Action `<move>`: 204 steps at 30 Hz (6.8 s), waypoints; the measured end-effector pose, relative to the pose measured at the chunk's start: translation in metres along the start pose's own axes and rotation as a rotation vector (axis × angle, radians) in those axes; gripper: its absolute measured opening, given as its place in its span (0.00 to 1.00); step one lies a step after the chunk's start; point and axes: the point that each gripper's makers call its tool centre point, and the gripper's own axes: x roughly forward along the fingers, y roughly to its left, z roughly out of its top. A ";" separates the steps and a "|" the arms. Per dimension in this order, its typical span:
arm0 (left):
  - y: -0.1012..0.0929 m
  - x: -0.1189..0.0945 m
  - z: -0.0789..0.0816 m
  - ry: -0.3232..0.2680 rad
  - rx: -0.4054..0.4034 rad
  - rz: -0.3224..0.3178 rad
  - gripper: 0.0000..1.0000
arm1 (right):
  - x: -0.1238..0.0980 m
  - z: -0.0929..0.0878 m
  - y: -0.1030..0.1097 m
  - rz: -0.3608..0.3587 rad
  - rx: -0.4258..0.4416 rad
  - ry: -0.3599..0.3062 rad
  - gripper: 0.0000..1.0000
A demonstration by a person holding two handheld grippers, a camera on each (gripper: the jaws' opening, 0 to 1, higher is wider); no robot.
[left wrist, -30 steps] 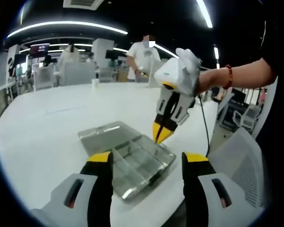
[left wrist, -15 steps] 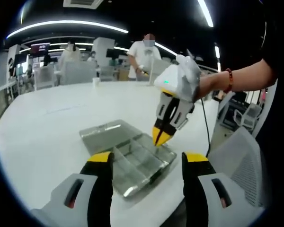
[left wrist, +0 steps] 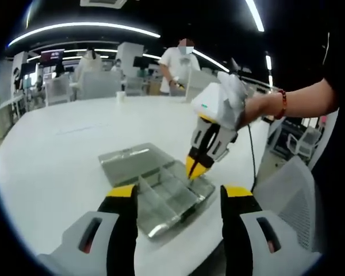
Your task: Insert the divider into the dual guide fixture by aligning both edges with the guide slots and pushing it downward to the bottom, including one-sided entry, uneven engagement, binding, and posture correction.
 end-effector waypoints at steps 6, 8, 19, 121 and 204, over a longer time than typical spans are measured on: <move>0.003 -0.005 -0.002 0.017 -0.006 0.035 0.57 | -0.001 0.000 -0.001 -0.036 0.036 -0.027 0.00; 0.000 -0.007 -0.003 0.031 -0.005 0.033 0.57 | -0.001 -0.001 0.001 -0.052 0.036 -0.028 0.00; -0.025 -0.012 0.006 0.034 0.024 0.000 0.57 | -0.023 -0.011 0.005 -0.125 0.141 -0.092 0.06; -0.018 0.009 0.002 0.034 0.031 -0.134 0.64 | 0.011 -0.077 -0.002 -0.442 0.863 -0.154 0.32; -0.018 0.034 0.032 -0.112 -0.429 -0.111 0.19 | -0.083 0.043 0.011 -0.527 0.690 -0.546 0.26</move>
